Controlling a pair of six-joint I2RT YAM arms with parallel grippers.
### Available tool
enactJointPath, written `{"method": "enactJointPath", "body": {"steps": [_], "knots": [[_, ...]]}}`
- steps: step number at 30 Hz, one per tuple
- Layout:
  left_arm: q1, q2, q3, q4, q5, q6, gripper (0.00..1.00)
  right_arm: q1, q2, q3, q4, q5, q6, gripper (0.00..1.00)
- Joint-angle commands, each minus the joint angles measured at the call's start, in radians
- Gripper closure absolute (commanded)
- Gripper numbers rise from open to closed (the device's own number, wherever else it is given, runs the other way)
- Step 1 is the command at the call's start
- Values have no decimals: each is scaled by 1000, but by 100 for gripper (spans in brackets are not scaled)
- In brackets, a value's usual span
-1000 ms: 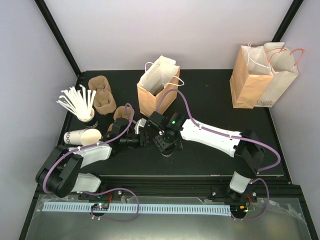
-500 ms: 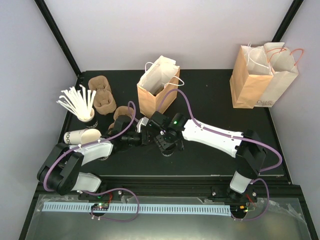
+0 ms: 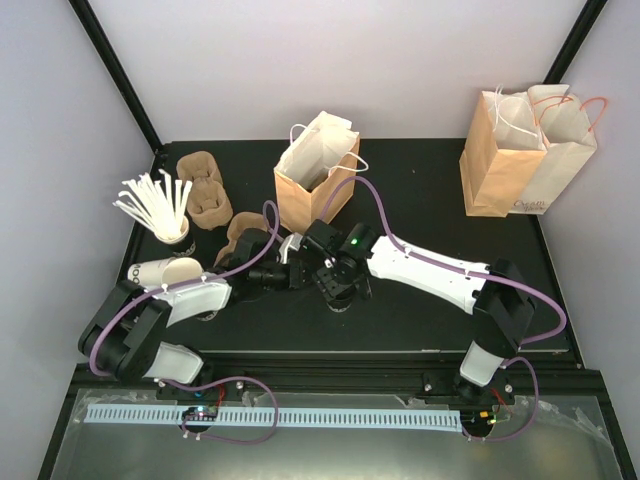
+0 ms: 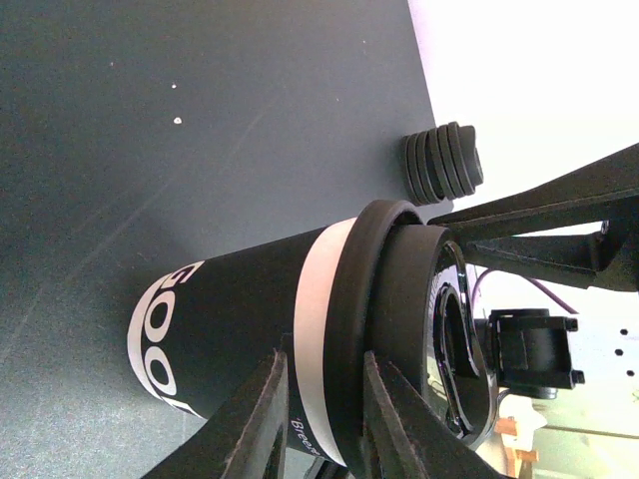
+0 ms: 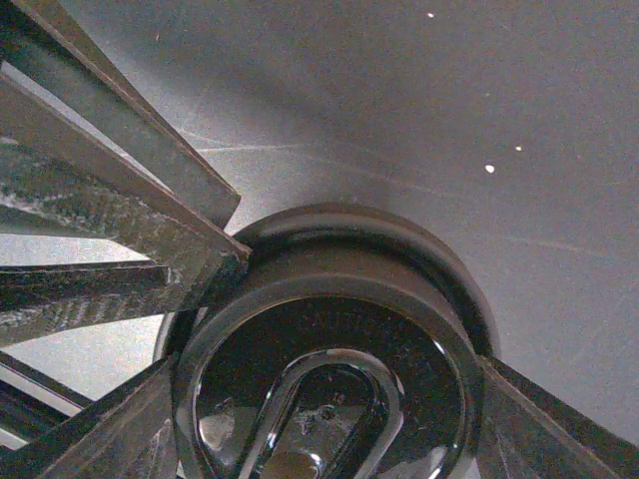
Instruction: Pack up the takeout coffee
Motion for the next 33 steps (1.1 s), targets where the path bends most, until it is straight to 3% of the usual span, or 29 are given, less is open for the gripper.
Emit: {"method": "enactJointPath", "body": {"steps": [1,18,22,28,33], "knots": [[-41,93,-35,-169,-119,21,77,14,77,-63,-67,-136,-36,45],[-42,202,-28,-233,-79,46,77,14,102,-86,-84,-186,-80,48],[-41,147,-38,-236,-85,35,77,15,69,-111,-73,-177,-96,50],[-37,-44,20,-274,-58,35,62,23,3,-146,-59,-192,-150,50],[16,-72,143,-401,-37,113,51,54,10,-129,-47,-194,-177,50]]}}
